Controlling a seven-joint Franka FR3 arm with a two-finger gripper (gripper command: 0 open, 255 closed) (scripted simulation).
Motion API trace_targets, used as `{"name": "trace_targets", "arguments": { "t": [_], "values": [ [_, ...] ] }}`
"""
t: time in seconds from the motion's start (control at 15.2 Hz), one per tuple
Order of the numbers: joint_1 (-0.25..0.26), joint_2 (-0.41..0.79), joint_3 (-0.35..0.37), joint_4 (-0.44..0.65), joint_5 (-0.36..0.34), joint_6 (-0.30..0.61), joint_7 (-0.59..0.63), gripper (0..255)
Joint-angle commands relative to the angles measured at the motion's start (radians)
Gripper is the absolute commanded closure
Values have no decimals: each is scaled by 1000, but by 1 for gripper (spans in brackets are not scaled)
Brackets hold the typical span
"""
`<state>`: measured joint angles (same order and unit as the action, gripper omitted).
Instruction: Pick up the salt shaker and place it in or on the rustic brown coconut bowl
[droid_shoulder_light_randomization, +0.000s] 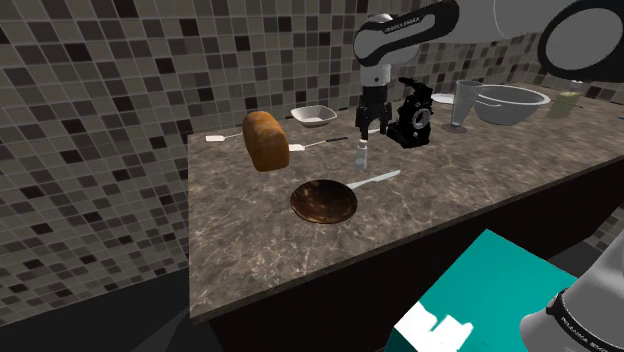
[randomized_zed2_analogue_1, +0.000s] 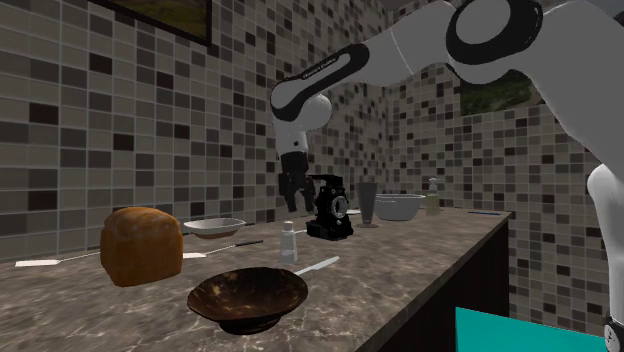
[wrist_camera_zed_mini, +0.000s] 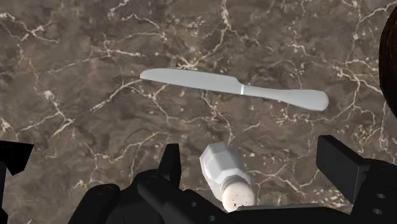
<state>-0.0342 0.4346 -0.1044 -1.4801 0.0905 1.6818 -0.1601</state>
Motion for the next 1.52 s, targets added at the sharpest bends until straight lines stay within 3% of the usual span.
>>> {"name": "trace_targets", "arguments": {
  "t": [0.0,0.13,0.66,1.12,1.19,1.45],
  "values": [
    [-8,106,4,147,4,-41,-11,0],
    [-15,190,7,266,6,-76,-17,0],
    [-7,171,8,133,6,36,-20,0],
    [-7,171,8,133,6,36,-20,0],
    [-7,171,8,133,6,36,-20,255],
    [-7,171,8,133,6,37,-20,255]
  ]
}}
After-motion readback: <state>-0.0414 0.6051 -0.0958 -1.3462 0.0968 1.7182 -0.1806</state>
